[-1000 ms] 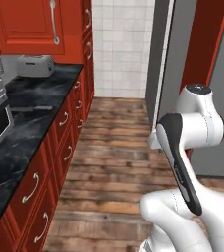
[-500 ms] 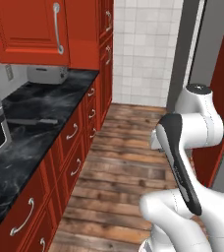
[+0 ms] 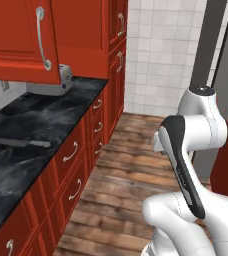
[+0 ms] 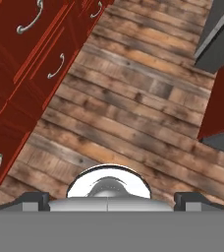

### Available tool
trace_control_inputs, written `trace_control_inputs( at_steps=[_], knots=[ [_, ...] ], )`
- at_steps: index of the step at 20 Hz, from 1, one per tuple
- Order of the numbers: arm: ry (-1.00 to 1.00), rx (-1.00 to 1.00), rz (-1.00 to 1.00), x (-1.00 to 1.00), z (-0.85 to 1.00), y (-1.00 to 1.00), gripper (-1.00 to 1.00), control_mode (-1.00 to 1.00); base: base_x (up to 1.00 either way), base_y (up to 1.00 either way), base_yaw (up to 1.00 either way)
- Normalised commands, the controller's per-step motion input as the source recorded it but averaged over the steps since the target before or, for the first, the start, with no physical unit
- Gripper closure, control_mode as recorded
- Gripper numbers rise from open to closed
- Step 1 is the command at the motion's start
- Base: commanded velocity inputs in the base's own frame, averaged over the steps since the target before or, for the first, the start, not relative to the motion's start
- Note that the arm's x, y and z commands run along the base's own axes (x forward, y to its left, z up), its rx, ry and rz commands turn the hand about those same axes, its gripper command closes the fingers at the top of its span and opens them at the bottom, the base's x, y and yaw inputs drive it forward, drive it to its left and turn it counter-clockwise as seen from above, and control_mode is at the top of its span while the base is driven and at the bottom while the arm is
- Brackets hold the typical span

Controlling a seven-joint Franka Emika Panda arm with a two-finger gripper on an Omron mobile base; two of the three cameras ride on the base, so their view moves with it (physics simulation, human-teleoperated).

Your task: Move the cutting board and knife to the sink. Then move spray from the cabinet to the counter.

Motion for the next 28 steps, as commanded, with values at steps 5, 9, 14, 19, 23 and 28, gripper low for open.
trace_control_inputs(
  at_steps=[5, 9, 14, 19, 23, 28],
  knots=[
    [0.0, 0.0, 0.0, 0.0, 0.0, 0.0, -1.0, 1.0, 0.85, -0.37, 0.2],
    [0.0, 0.0, 0.0, 0.0, 0.0, 0.0, -1.0, 1.0, 0.76, -0.37, 0.22],
    [0.0, 0.0, 0.0, 0.0, 0.0, 0.0, -1.0, 1.0, 0.65, -0.3, 0.26],
    [0.0, 0.0, 0.0, 0.0, 0.0, 0.0, -1.0, 1.0, 0.48, -0.22, 0.41],
    [0.0, 0.0, 0.0, 0.0, 0.0, 0.0, -1.0, 1.0, 0.44, -0.19, 0.51],
    [0.0, 0.0, 0.0, 0.0, 0.0, 0.0, -1.0, 1.0, 0.38, -0.25, 0.53]
  ],
)
